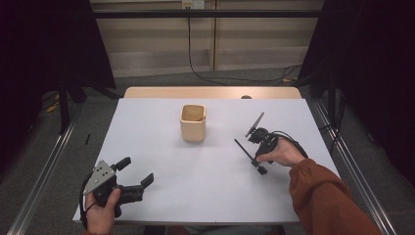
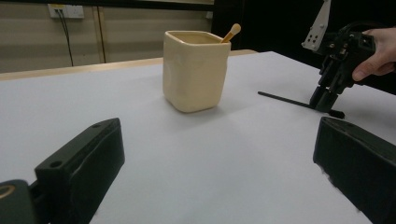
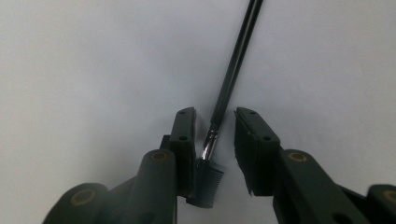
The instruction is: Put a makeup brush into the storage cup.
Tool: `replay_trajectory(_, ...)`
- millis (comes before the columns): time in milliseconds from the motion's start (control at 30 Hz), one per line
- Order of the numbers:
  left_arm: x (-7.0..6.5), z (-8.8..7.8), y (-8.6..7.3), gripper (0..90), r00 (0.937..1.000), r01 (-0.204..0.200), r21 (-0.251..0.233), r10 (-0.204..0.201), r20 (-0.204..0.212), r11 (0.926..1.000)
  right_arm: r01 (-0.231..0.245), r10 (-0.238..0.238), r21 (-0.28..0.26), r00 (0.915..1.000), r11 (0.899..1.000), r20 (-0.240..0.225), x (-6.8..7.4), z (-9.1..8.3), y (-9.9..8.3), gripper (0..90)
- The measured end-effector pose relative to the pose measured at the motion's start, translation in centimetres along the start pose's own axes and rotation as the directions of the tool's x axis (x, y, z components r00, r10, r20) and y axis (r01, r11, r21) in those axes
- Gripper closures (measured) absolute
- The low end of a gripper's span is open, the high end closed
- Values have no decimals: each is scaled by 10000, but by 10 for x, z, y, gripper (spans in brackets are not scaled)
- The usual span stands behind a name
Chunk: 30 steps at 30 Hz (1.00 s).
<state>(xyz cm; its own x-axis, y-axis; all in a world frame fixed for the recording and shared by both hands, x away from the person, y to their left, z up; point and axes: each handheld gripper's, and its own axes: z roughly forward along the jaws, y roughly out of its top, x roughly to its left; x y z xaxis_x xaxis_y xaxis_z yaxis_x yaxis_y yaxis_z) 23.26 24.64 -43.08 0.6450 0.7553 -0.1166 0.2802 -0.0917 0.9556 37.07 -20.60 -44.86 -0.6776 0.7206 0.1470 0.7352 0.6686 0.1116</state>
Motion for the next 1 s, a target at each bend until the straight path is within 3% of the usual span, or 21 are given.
replay_trajectory(100,1,1,0,20,10000,-53,84,53,8,10000,66,-67,95,9998,9999,164,-2,1,2,793)
replay_trajectory(200,1,1,0,20,10000,-31,92,31,9,10000,-119,119,136,9999,9998,34,-4,0,2,813)
replay_trajectory(333,1,1,0,20,10000,-11,78,11,18,10000,-130,126,196,9997,9997,226,-3,0,3,848)
replay_trajectory(533,-1,4,2,19,10000,-20,2,20,63,10000,-224,224,217,9997,9995,7,-6,0,3,858)
replay_trajectory(667,-1,3,0,19,9999,6,55,-7,106,10000,-10,8,136,9999,9999,114,-6,0,2,860)
replay_trajectory(767,1,2,0,20,10000,62,28,-62,38,10000,-274,276,162,9995,9995,-124,-6,-1,2,861)
replay_trajectory(833,1,2,0,19,10000,54,47,-54,54,10000,-106,106,107,9999,9999,-70,-7,-1,1,861)
replay_trajectory(1000,1,1,0,18,10000,-22,57,22,-38,10000,-278,268,-378,9993,9989,-258,-8,-10,-4,861)
